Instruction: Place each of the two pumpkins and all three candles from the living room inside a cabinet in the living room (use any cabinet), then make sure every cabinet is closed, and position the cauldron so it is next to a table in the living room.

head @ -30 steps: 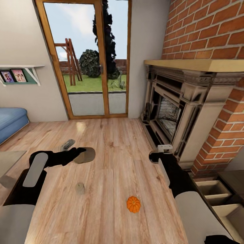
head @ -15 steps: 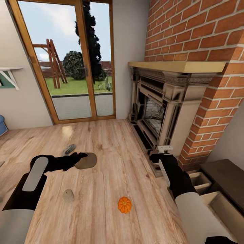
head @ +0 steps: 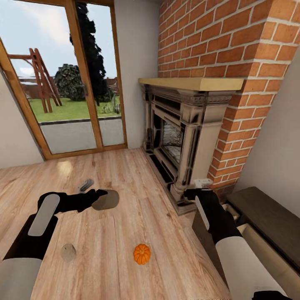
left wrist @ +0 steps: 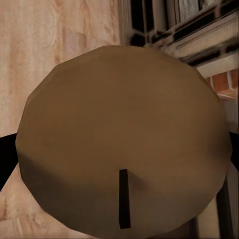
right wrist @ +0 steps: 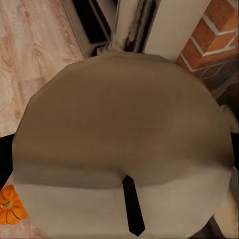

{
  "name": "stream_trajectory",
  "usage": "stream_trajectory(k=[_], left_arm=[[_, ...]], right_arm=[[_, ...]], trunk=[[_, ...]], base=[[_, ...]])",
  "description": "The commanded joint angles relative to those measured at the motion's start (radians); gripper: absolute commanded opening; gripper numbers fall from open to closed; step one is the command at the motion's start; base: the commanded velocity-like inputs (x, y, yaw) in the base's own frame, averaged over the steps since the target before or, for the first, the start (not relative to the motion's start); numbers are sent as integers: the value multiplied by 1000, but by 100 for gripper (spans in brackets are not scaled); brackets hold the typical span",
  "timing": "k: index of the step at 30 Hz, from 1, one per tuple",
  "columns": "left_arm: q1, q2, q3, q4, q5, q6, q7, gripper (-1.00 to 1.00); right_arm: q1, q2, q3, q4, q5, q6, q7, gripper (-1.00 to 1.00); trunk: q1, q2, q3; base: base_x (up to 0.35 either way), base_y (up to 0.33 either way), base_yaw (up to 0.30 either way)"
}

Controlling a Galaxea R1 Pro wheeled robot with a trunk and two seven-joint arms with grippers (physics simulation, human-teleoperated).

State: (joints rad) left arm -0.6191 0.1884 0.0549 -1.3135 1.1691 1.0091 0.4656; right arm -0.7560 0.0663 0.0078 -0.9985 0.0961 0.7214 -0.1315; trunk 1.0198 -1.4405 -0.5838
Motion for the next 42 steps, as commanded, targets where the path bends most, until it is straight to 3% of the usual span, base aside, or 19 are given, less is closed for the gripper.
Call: stream_trajectory(k=[1,20,42], left_arm=[[0,-1,0,0,4,-1,-1,-100],[0,-3,-4,-1,4,-1,-1,-100],[0,-4,-4,1,4,-1,-1,-100]], right_arm=[[0,0,0,0,-3,-1,-1,-100],[0,-1,0,2,-7,0,3,-100],[0,1,1,4,-7,-4,3,-100]], trunk=[[0,0,1],[0,0,16],[0,0,35]], base=[[0,0,-262],[-67,61,-262],[153,144,-236]])
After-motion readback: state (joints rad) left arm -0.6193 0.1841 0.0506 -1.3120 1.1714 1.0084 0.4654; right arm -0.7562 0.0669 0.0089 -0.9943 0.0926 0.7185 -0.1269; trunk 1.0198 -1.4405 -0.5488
